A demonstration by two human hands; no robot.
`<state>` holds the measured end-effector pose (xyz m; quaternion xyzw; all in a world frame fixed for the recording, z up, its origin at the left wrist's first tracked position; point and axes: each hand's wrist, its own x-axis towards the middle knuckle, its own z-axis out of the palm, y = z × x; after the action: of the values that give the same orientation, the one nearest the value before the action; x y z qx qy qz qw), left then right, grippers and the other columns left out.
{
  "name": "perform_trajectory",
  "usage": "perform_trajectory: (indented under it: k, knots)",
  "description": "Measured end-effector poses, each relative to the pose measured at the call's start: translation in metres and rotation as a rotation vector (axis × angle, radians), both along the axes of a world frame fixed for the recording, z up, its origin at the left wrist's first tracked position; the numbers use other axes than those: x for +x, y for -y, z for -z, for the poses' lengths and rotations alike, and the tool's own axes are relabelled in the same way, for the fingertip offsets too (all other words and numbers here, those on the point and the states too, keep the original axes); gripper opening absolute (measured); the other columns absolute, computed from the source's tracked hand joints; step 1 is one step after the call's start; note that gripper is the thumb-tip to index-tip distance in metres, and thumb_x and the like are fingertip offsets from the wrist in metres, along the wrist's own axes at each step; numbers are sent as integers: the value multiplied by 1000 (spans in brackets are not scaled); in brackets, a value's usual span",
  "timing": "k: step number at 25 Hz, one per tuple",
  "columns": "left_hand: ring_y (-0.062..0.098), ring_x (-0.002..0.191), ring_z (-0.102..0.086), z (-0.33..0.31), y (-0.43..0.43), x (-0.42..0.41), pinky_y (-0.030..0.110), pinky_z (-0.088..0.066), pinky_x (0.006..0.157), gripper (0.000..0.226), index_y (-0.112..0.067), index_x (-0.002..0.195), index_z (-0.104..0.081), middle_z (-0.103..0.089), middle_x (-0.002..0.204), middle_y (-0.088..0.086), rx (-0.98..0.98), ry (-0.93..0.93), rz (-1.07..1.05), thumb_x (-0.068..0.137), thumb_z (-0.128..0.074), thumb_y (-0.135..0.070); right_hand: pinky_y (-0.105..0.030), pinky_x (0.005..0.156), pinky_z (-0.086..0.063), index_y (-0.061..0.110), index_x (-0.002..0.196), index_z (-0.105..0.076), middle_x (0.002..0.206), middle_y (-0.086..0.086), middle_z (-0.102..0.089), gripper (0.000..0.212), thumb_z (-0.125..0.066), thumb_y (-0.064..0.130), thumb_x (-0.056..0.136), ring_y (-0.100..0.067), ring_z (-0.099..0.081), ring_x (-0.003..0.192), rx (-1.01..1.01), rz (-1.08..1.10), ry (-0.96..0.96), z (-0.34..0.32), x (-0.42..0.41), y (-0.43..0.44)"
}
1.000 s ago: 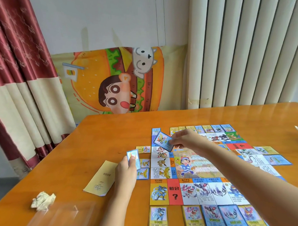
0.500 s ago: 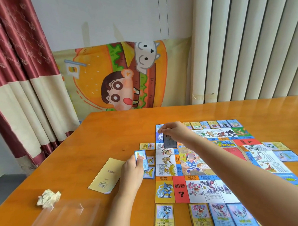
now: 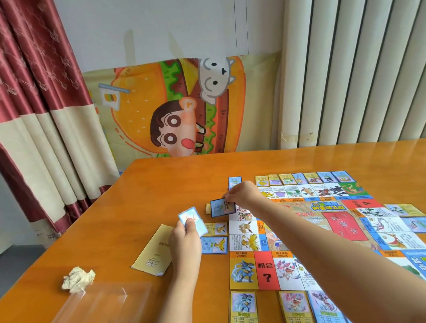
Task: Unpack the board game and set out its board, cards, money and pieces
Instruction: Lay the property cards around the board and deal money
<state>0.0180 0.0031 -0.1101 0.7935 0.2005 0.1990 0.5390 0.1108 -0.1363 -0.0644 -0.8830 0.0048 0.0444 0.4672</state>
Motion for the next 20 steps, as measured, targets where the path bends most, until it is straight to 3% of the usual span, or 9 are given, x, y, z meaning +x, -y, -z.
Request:
perform_trajectory:
  k: [4,8,13,20]
  knots:
    - [28,77,-51,1,0,0,30,-31,62,30,1,94,-58,-59,89,14,13,-10,-1,101,-40,-21,-16,45,-35,5,104,-72,88,-6,-63,19,-64,16,90,-6,-45,54,-55,-16,-13,5,3,-11]
    - [29,79,-51,3,-1,3,30,-33,64,30,2,99,-59,-60,93,16,29,-21,0,101,-40,-21,-15,47,-37,6,102,-72,104,-10,-70,18,-63,15,90,-7,-51,61,-63,-22,-6,14,6,-20]
    - [33,84,-55,7,-2,6,37,-40,69,27,-1,90,-55,-64,101,23,84,-55,24,101,-41,-21,-18,48,-39,8,100,-73,103,-9,-71,18,-65,19,89,-15,-57,77,-135,-25,32,21,8,-22]
    - [35,90,-54,6,-1,5,36,-37,71,32,6,98,-57,-61,105,25,134,-65,41,101,-39,-20,-28,69,-51,1,105,-72,105,-14,-71,26,-66,18,86,-27,-67,96,-216,-18,27,24,12,-20]
